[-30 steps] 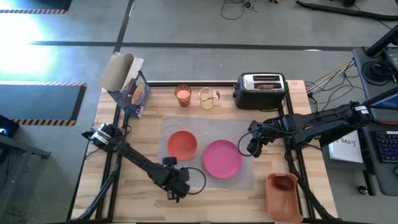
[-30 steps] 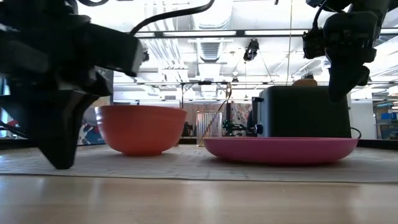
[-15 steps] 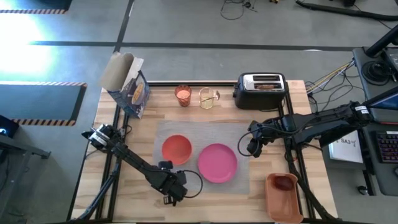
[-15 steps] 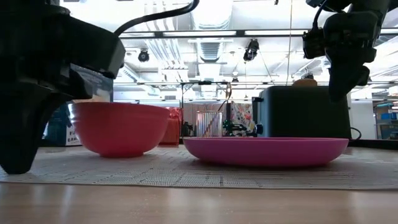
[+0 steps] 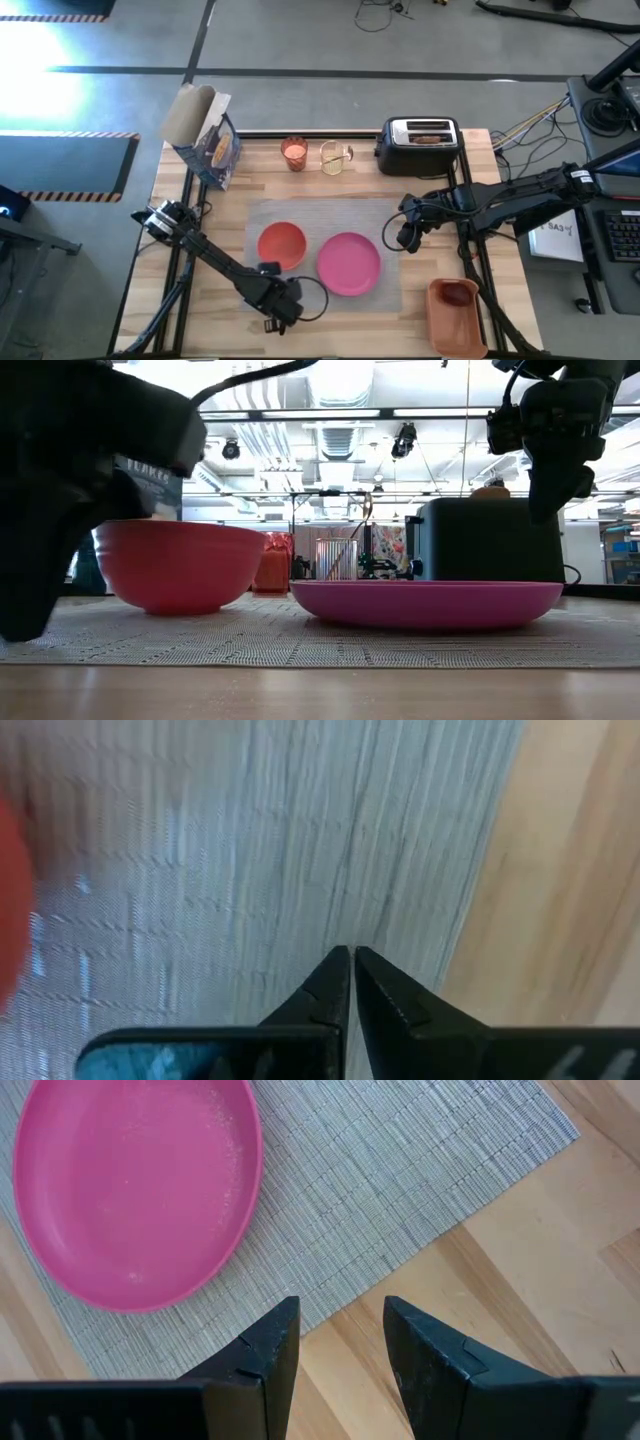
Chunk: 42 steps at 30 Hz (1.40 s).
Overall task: Arrange a breakfast setting
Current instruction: Adjust the gray placemat on the center of the table, then put the orange cup of milk on the gray placemat
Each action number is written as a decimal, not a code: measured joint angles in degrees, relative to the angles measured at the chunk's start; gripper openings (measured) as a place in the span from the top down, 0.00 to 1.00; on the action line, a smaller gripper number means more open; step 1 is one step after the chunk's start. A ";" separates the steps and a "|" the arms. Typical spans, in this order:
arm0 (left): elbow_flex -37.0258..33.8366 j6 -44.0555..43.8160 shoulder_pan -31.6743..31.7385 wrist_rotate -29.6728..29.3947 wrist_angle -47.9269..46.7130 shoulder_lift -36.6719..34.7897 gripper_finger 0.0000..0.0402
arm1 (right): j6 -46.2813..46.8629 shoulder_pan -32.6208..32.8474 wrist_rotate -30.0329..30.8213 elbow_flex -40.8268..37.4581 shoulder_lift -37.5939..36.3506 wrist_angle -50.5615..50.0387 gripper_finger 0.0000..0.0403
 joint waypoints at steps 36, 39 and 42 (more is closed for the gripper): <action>10.91 22.57 13.00 -19.13 -29.85 -7.26 0.59 | 0.00 0.00 0.00 0.00 0.00 0.25 0.66; 5.51 28.26 18.27 -17.55 -25.63 -12.63 0.59 | 0.00 -0.02 -0.02 0.00 -0.02 0.35 0.66; -0.94 34.41 24.44 -14.98 -18.12 -19.04 0.59 | 0.00 -0.02 0.00 0.00 -0.02 0.65 0.66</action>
